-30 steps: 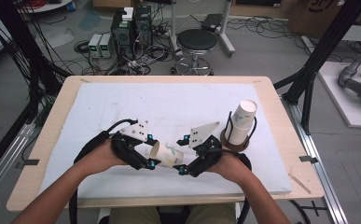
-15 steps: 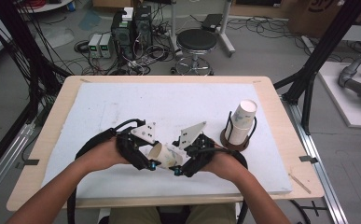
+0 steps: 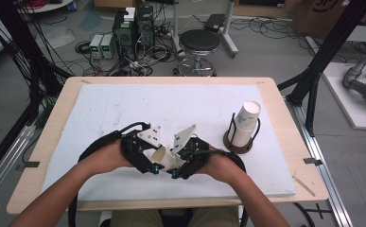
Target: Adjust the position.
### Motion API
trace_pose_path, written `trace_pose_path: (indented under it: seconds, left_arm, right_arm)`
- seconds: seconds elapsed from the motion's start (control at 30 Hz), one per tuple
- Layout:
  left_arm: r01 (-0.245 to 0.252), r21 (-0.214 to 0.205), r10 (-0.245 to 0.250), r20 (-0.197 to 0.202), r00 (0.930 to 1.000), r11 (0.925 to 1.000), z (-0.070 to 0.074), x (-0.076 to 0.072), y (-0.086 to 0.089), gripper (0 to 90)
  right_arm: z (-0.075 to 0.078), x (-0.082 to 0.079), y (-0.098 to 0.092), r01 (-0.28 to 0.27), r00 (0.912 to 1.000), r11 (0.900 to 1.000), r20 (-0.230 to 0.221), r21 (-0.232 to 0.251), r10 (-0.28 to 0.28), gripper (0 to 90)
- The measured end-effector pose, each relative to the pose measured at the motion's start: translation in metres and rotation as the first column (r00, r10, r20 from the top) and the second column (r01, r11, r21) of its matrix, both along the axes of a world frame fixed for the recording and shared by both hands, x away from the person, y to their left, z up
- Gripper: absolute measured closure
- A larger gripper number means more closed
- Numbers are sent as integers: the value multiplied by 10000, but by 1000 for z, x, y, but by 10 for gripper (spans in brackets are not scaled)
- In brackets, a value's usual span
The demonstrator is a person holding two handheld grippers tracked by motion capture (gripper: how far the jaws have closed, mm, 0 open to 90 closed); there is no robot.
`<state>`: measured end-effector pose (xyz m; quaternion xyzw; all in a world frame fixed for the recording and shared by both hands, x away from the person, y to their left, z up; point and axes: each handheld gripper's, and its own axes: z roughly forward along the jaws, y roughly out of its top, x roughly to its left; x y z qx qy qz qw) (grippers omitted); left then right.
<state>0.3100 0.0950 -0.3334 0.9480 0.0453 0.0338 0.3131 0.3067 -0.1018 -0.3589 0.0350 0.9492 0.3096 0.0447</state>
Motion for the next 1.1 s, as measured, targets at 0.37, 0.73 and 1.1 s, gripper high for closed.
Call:
trace_pose_path:
  seconds: [0.37, 0.73, 1.1]
  left_arm:
    - [-194, -538, 196, 43, 9998, 9984, -5, -1, -1, 302]
    - [-1094, -2950, 1029, -374, 9940, 9492, -6, 1, 19, 180]
    - [-1797, -4492, 1648, -725, 9837, 8752, -23, -4, 45, 183]
  right_arm:
    - [-6, 1, -1, 243, 9995, 9996, -227, 119, -240, 376]
    - [-10, 3, -15, 461, 9966, 9962, -711, 737, -408, 387]
    - [-16, 6, -43, 1322, 9883, 9713, -1011, 1978, -1139, 386]
